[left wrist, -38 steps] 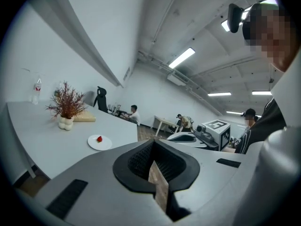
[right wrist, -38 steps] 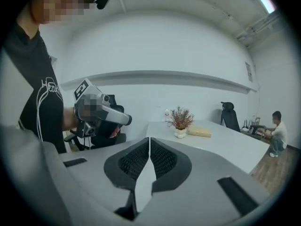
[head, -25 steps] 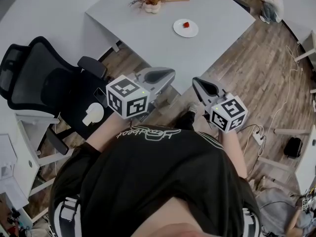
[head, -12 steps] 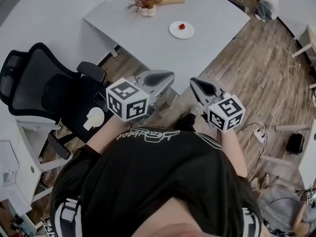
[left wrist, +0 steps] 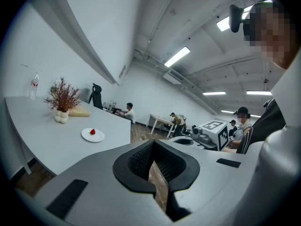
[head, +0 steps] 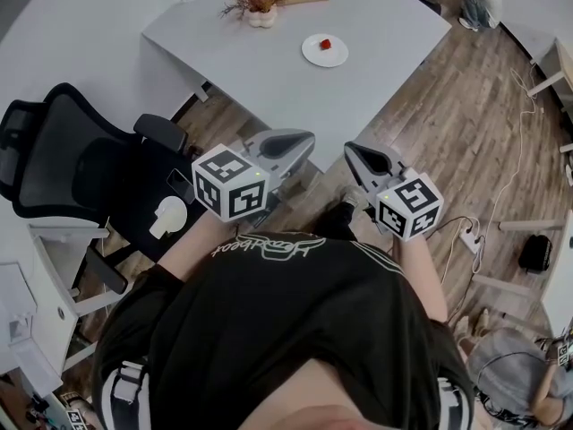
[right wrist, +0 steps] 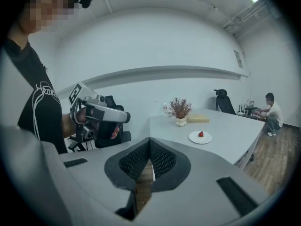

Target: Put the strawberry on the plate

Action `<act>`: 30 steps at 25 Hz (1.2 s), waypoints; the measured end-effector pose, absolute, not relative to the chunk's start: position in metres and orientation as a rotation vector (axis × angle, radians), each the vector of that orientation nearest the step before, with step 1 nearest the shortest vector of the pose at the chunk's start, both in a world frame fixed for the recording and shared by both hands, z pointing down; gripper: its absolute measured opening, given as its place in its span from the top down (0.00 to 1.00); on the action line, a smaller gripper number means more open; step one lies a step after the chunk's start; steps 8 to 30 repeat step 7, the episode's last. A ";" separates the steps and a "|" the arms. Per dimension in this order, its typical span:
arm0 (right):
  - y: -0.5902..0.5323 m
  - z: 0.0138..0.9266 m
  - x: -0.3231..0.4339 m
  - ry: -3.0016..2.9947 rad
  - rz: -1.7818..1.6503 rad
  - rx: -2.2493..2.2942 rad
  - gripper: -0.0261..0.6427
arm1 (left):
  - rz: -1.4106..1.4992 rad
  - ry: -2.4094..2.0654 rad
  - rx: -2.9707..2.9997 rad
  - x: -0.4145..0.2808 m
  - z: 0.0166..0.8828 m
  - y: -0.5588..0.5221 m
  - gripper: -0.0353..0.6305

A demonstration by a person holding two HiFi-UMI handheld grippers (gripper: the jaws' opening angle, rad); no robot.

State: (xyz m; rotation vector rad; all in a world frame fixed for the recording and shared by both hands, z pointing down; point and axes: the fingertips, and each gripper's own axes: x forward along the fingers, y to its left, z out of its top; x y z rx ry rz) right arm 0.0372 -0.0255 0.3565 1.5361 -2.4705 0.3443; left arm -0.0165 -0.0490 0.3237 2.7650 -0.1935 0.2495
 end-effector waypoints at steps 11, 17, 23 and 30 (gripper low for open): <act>-0.032 0.359 0.041 -2.467 0.354 1.541 0.95 | 0.254 -0.187 2.756 -0.011 0.326 -0.056 0.94; -0.032 0.359 0.041 -2.467 0.354 1.541 0.95 | 0.254 -0.187 2.756 -0.011 0.326 -0.056 0.94; -0.032 0.359 0.041 -2.467 0.354 1.541 0.95 | 0.254 -0.187 2.756 -0.011 0.326 -0.056 0.94; -0.032 0.359 0.041 -2.467 0.354 1.541 0.95 | 0.254 -0.187 2.756 -0.011 0.326 -0.056 0.94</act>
